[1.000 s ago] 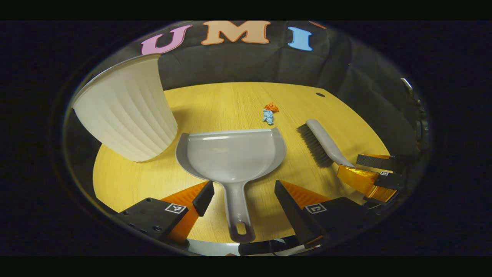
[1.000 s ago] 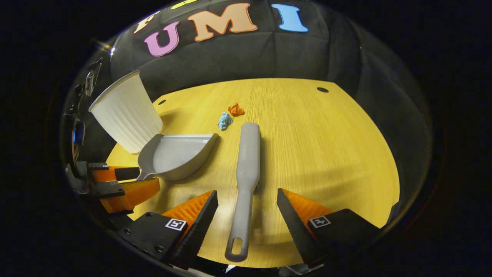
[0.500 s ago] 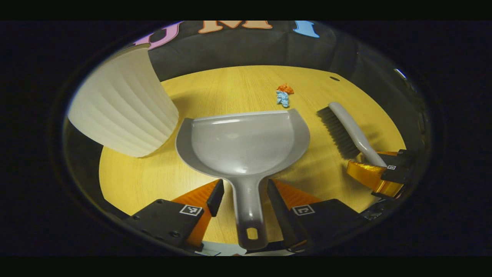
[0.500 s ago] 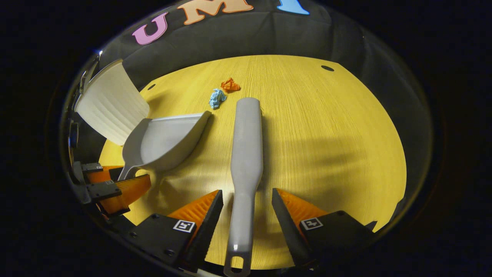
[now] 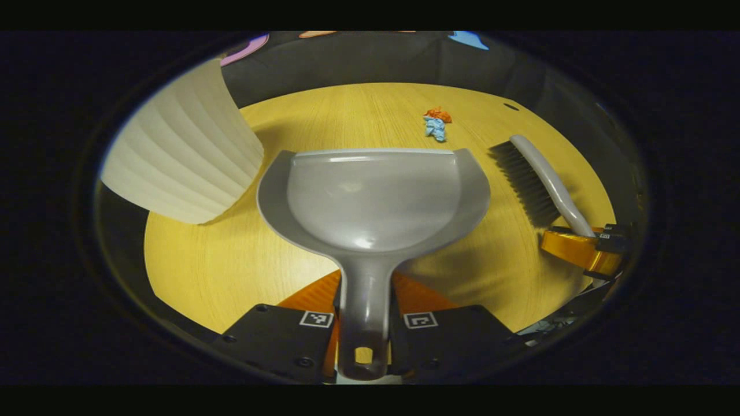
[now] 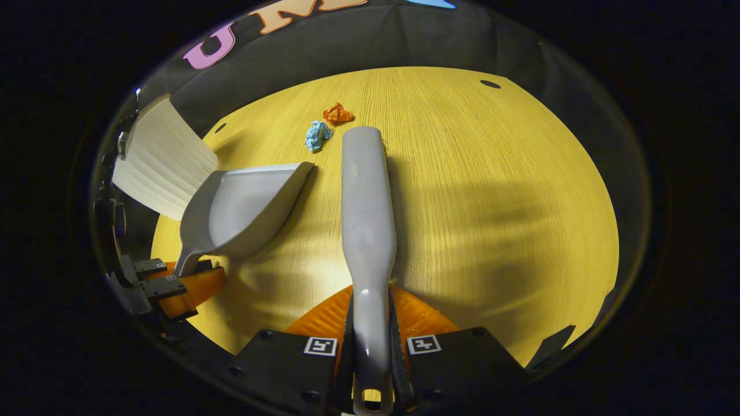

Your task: Pick up the small broom and dustpan from the desktop, sweep the trash into the dustpan with the broom, and then empty the trash into the garbage bin.

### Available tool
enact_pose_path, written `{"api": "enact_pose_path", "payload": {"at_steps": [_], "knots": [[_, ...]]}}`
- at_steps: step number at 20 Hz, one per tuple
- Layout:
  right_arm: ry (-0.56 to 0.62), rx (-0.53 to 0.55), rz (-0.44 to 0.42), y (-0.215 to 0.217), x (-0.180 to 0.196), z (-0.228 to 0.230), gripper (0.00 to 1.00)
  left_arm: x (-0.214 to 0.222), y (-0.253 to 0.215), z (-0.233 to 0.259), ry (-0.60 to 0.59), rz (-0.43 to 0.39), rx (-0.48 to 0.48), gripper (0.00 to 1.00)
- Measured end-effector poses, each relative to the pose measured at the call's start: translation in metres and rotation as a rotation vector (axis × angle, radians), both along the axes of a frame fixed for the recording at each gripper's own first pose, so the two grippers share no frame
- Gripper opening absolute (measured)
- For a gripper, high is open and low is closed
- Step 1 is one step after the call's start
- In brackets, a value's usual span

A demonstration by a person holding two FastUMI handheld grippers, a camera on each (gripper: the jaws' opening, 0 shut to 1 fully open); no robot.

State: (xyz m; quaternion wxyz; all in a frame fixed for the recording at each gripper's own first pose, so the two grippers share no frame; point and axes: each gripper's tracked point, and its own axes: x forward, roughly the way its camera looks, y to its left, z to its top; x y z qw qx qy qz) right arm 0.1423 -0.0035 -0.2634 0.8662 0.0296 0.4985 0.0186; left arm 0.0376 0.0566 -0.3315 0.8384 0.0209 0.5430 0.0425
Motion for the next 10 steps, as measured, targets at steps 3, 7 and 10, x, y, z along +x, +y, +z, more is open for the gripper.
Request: {"api": "enact_pose_path", "payload": {"at_steps": [3, 7, 10], "knots": [[-0.004, -0.001, 0.028, 0.000, 0.000, 0.001, 0.29, 0.004, 0.000, 0.003, -0.029, -0.045, -0.020, 0.28], [-0.017, 0.012, 0.088, 0.000, 0.002, 0.006, 0.27, 0.006, 0.012, 0.012, -0.058, -0.098, -0.023, 0.28], [-0.058, 0.020, 0.096, -0.007, 0.012, 0.027, 0.23, 0.011, 0.017, 0.030, -0.106, -0.140, -0.049, 0.27]]}}
